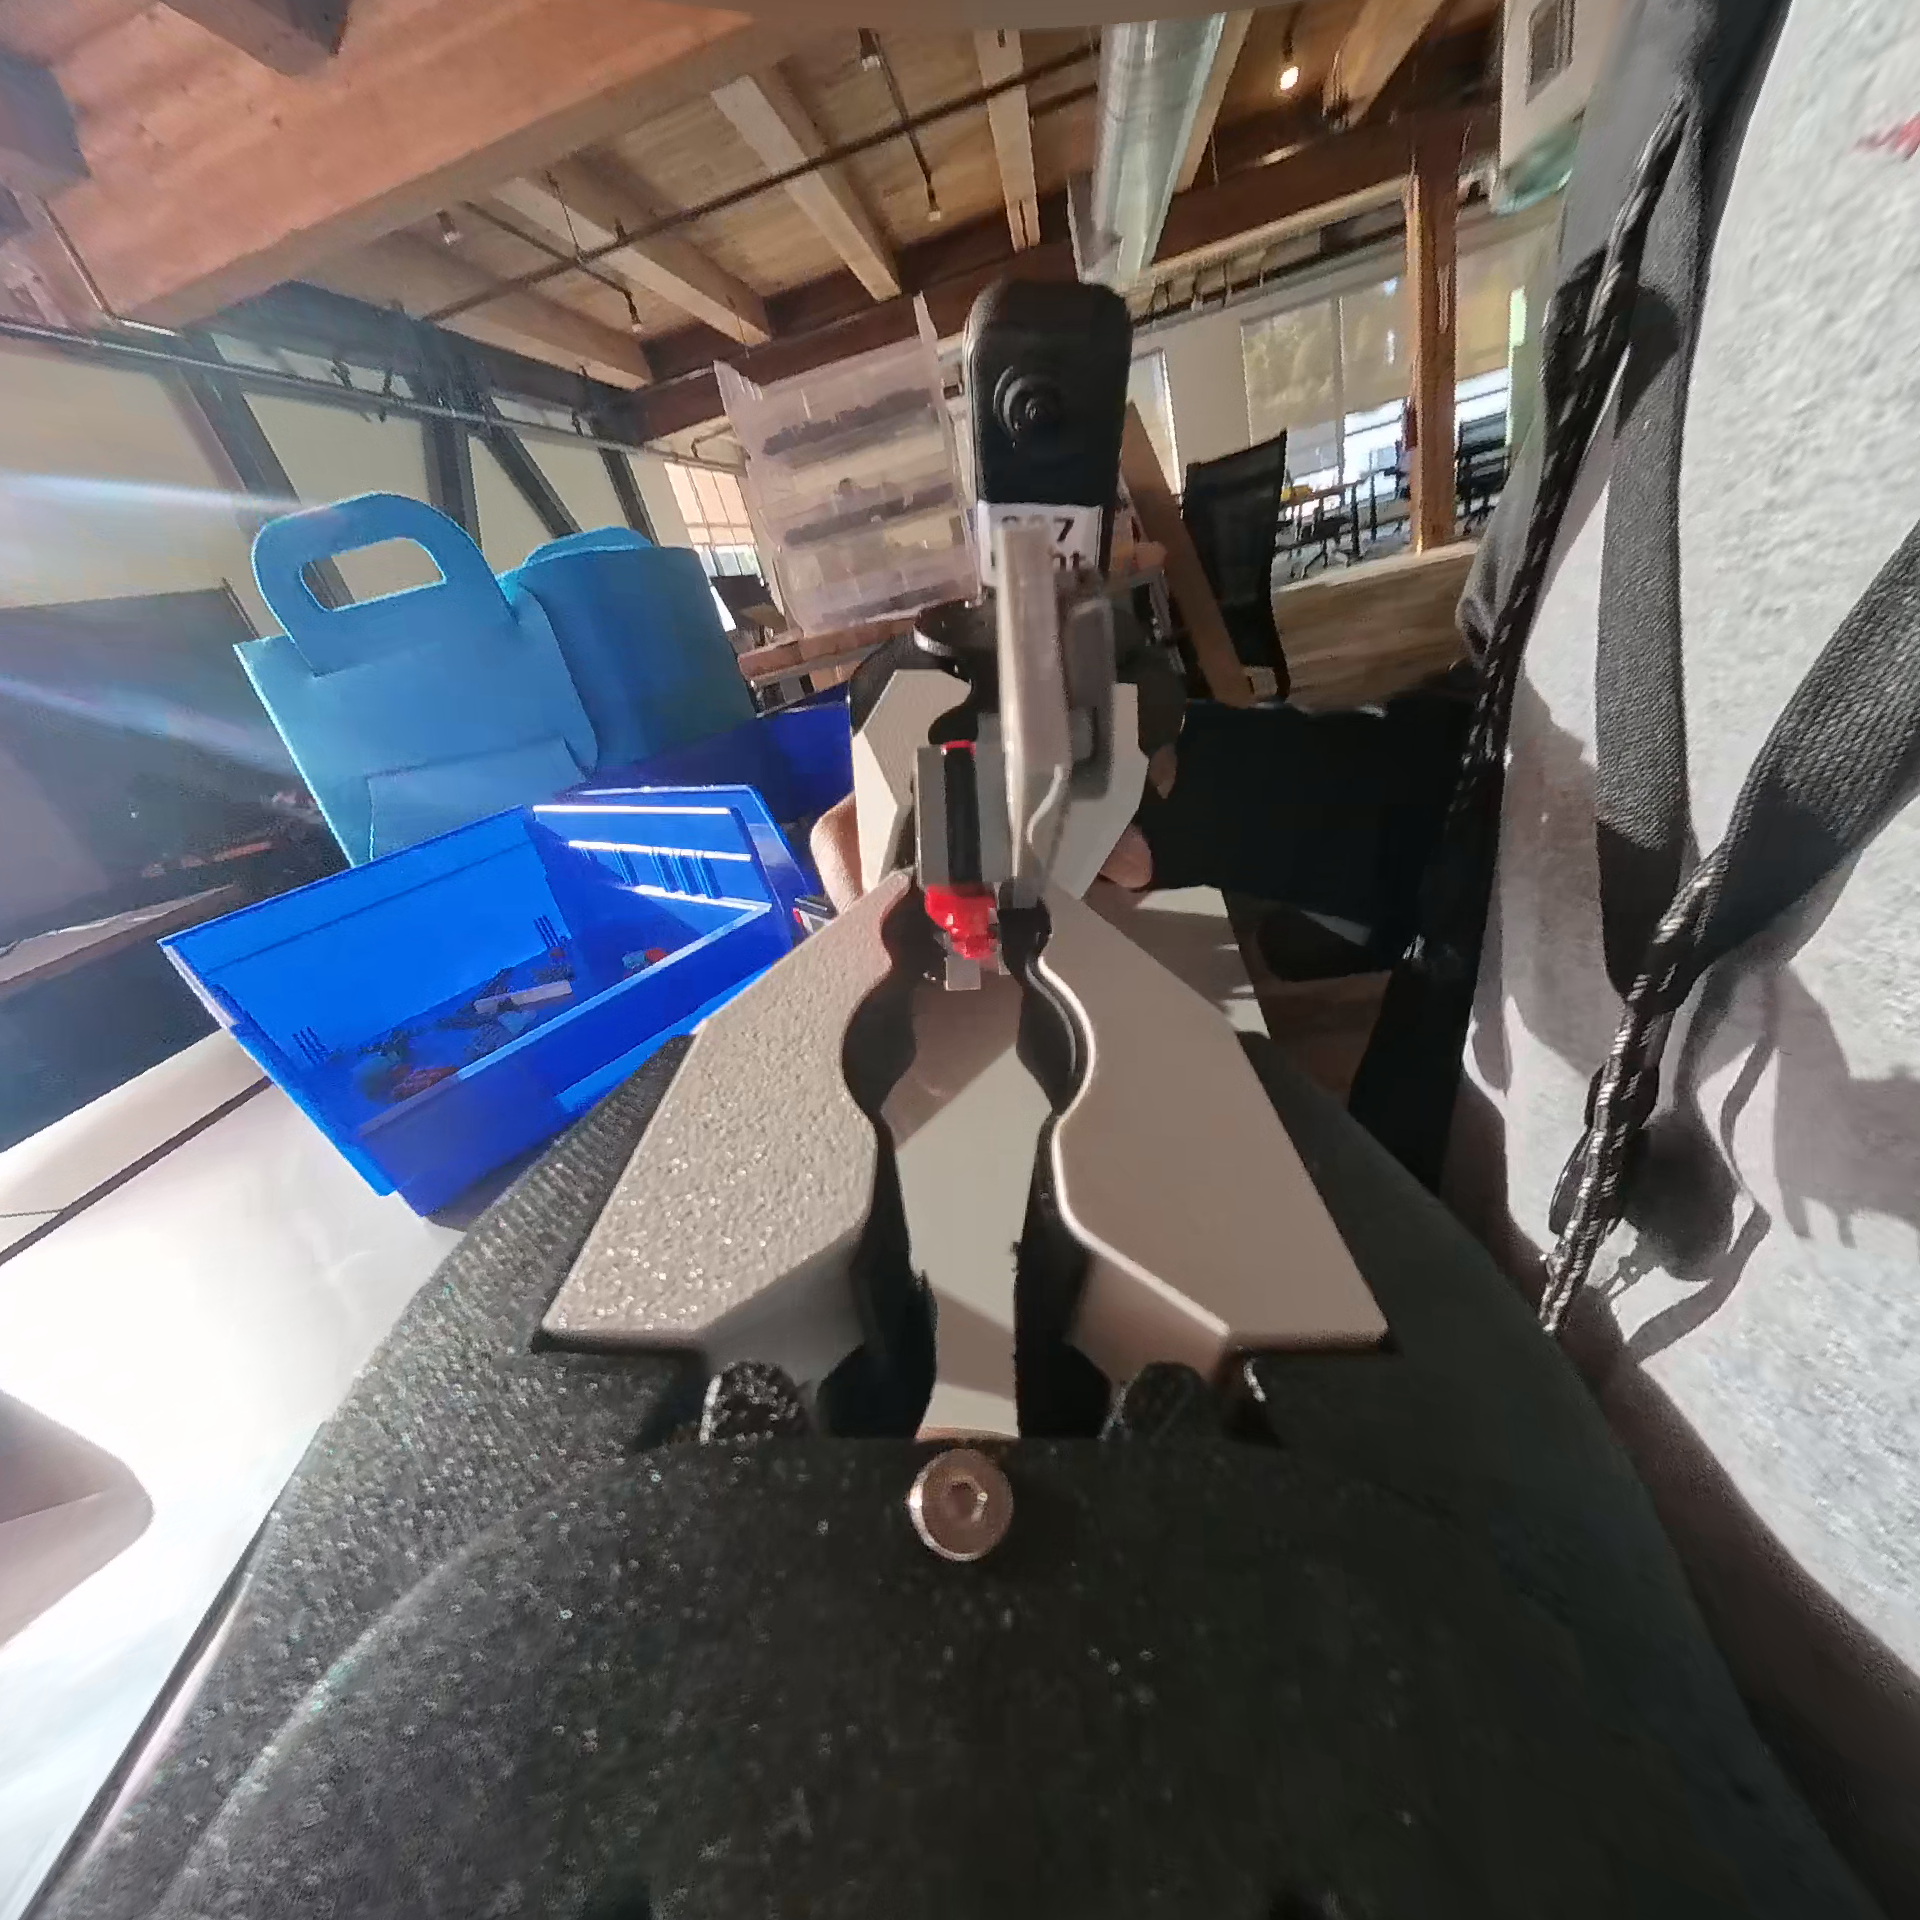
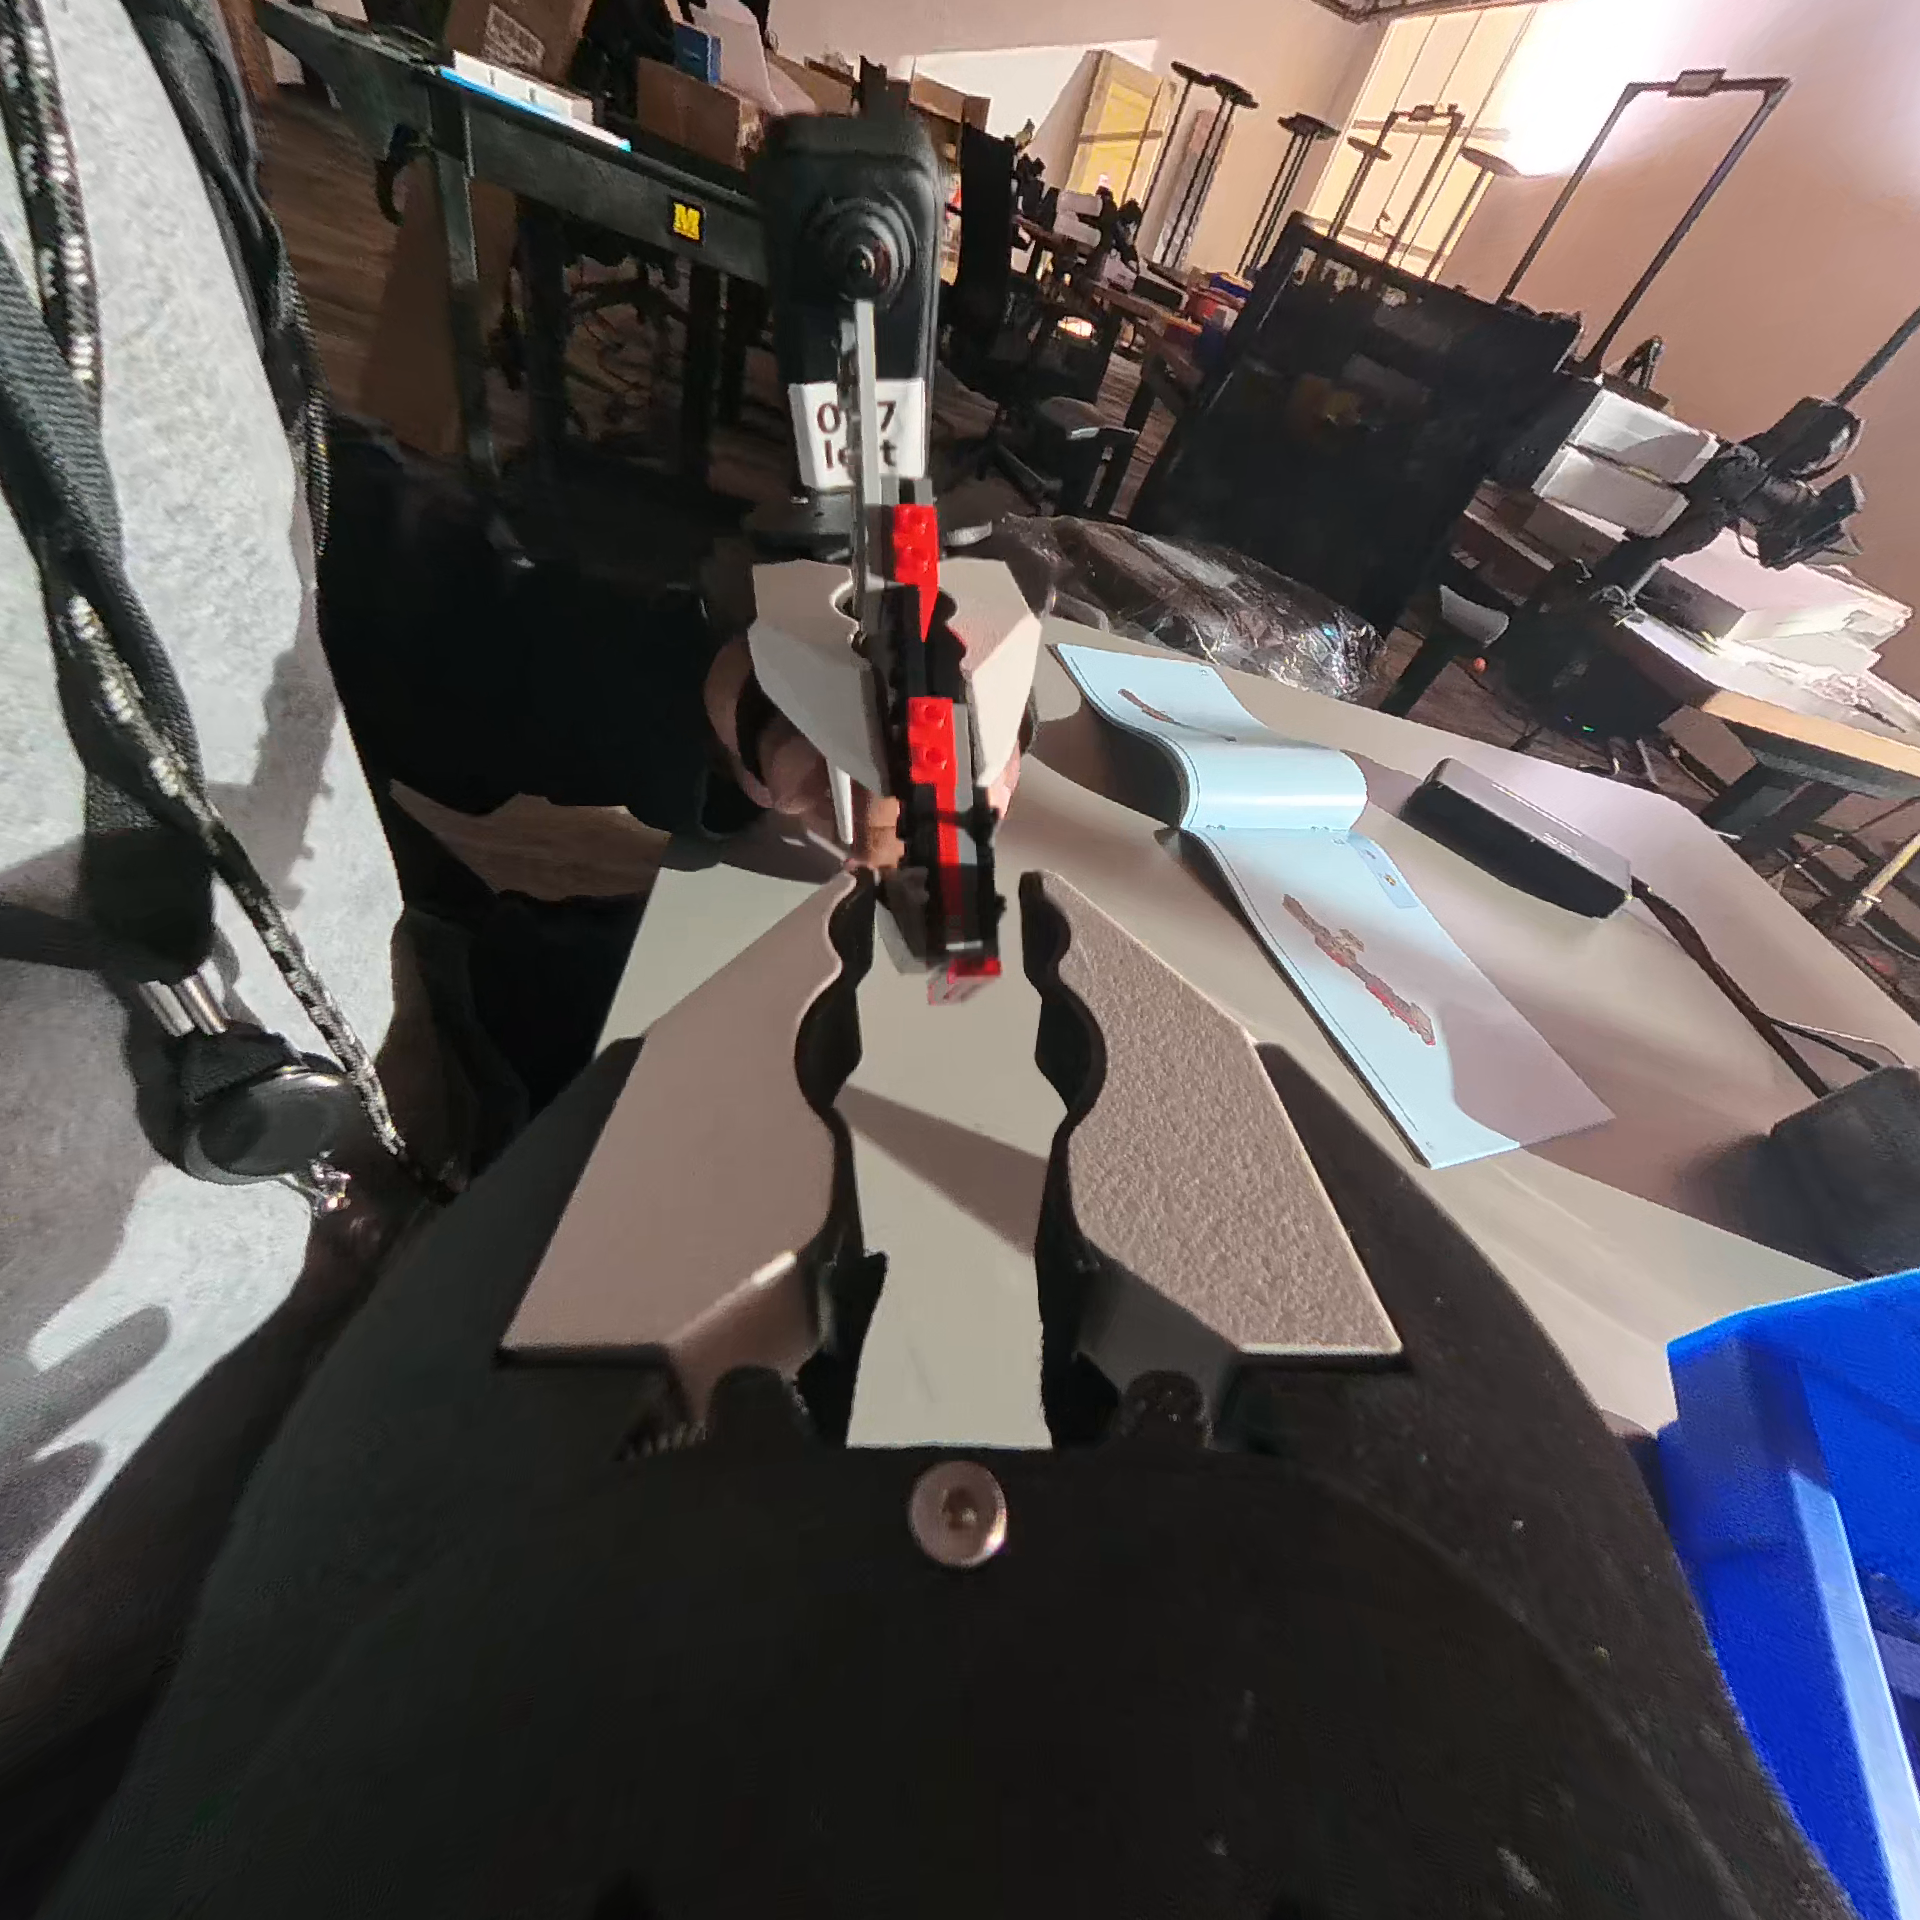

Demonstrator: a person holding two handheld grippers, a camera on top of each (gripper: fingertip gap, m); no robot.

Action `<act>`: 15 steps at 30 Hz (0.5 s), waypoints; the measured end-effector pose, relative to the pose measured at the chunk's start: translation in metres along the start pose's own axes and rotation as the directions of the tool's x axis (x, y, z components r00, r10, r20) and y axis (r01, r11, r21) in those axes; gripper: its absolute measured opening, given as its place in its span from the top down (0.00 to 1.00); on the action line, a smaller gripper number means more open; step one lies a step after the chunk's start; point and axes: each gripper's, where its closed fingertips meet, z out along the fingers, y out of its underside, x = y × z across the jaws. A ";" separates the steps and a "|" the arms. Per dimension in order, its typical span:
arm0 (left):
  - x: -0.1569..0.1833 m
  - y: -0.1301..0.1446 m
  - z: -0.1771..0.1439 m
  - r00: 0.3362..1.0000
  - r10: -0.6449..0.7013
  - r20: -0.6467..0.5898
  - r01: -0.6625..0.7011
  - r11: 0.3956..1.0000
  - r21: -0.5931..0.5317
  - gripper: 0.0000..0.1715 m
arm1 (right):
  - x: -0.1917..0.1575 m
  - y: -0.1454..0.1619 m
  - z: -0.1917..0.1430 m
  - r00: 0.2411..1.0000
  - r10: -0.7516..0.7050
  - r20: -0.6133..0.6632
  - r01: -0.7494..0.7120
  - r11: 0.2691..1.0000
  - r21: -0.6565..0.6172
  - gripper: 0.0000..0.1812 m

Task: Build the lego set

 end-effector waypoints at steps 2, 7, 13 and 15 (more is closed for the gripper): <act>0.001 -0.004 -0.002 1.000 -0.012 -0.002 0.012 1.000 0.029 0.92 | -0.002 -0.004 0.001 1.000 0.003 0.014 -0.004 1.000 0.025 0.83; 0.006 -0.013 -0.004 0.999 -0.031 -0.015 0.032 0.995 0.095 0.92 | -0.009 -0.011 0.006 0.999 -0.002 0.053 -0.001 0.998 0.062 0.84; 0.013 -0.016 -0.004 0.999 -0.021 -0.041 0.026 0.992 0.122 0.92 | -0.018 -0.014 0.007 0.994 -0.016 0.103 0.007 0.996 0.090 0.86; 0.015 -0.016 -0.004 0.999 -0.007 -0.046 0.012 0.994 0.113 0.92 | -0.019 -0.013 0.007 0.994 -0.015 0.111 0.005 0.996 0.092 0.87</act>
